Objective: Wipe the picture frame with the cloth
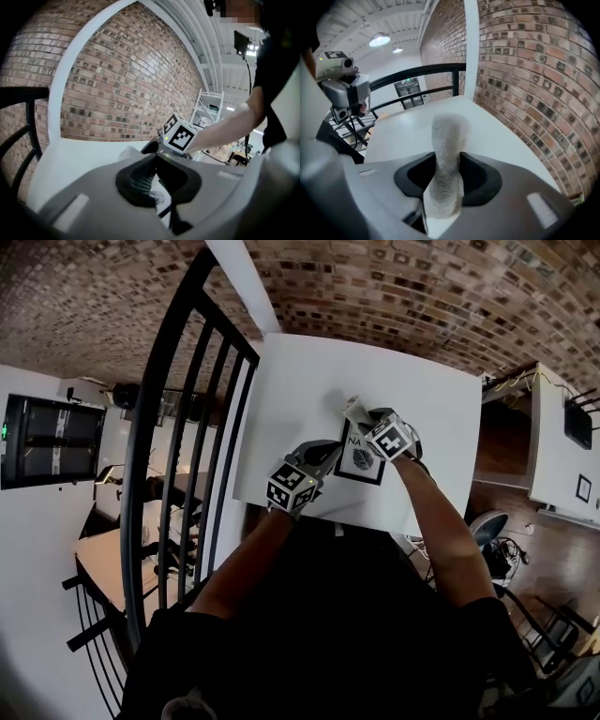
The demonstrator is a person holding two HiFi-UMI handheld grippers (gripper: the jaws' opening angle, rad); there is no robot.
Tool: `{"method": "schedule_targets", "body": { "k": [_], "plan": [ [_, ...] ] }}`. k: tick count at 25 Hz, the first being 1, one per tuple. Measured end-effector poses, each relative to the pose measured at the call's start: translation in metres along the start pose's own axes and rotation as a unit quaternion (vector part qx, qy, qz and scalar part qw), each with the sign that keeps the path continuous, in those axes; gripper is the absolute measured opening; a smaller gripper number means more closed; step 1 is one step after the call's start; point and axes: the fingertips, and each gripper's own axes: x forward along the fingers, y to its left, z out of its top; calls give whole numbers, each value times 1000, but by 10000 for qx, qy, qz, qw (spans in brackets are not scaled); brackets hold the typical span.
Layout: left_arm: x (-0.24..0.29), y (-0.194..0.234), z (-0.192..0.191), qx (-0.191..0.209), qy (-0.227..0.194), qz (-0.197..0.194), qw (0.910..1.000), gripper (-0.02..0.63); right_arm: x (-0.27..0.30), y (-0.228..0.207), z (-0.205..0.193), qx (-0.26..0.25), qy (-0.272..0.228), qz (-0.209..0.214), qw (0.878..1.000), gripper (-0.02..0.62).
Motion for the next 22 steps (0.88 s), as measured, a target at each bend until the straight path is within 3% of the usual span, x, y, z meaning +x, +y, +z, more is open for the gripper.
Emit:
{"method": "schedule_targets", "body": {
  "k": [6, 10, 18, 22],
  "plan": [
    [-7, 5, -12, -61, 88, 52, 9999, 2, 21, 0, 1, -942, 717, -232, 9927, 155],
    [-13, 8, -12, -104, 14, 53, 9999, 2, 37, 4, -11, -1231, 1085, -160, 9863, 155],
    [-19, 13, -17, -96, 15, 30, 9999, 2, 43, 47, -20, -969, 1205, 573, 9863, 155],
    [-17, 11, -18, -165, 11, -24, 9999, 2, 40, 86, -44, -500, 1336, 1088, 9838, 155]
  ]
}}
